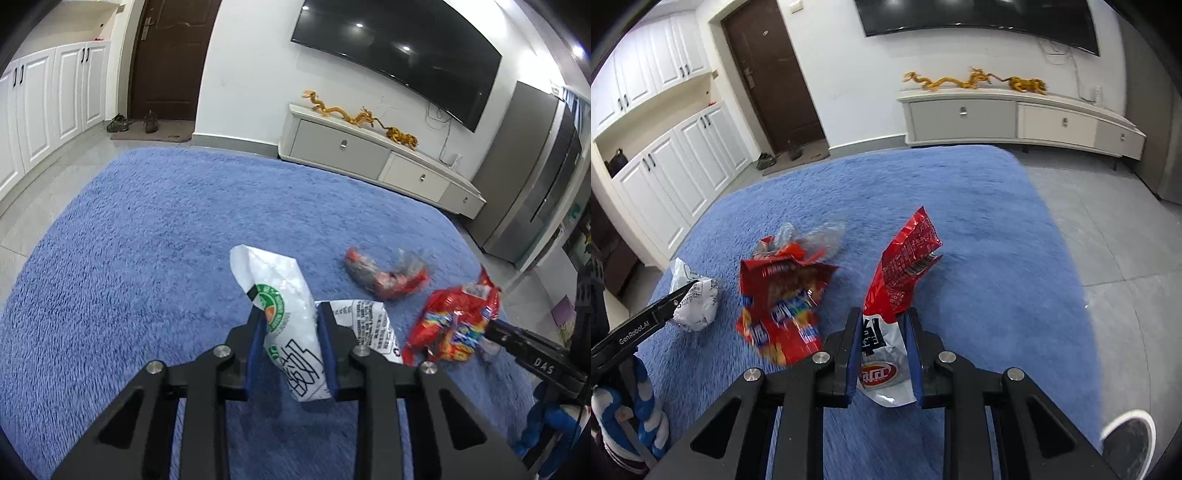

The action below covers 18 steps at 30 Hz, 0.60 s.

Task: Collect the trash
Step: 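Grasp the white plastic bag with the left tool while the right tool grasps the red-and-white wrapper, then carry both items over the trash bin and open both tools to release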

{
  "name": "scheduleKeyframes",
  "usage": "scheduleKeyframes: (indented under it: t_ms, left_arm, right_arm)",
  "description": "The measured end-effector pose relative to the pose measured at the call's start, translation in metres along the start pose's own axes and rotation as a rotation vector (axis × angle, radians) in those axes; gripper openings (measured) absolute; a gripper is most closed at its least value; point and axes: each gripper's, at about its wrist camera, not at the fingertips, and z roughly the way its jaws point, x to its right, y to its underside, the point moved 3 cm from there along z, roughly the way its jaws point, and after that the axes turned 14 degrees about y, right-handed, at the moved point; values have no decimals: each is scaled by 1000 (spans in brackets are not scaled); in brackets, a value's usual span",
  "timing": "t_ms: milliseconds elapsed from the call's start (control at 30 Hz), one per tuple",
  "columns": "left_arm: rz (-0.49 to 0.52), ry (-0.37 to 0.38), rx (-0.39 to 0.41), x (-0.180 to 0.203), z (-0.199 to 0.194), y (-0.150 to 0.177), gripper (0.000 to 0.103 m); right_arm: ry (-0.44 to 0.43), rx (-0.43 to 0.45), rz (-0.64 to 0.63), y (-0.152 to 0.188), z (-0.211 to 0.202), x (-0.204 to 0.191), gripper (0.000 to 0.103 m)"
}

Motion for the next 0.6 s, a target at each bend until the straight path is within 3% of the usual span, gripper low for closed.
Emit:
scheduleKeyframes:
  t_ms: [367, 600]
  left_arm:
    - [85, 51, 20, 71, -47, 29, 26]
    - [214, 62, 63, 131, -84, 45, 26]
  right_arm:
    - [31, 74, 68, 35, -81, 36, 21]
    - [56, 148, 102, 53, -137, 54, 21]
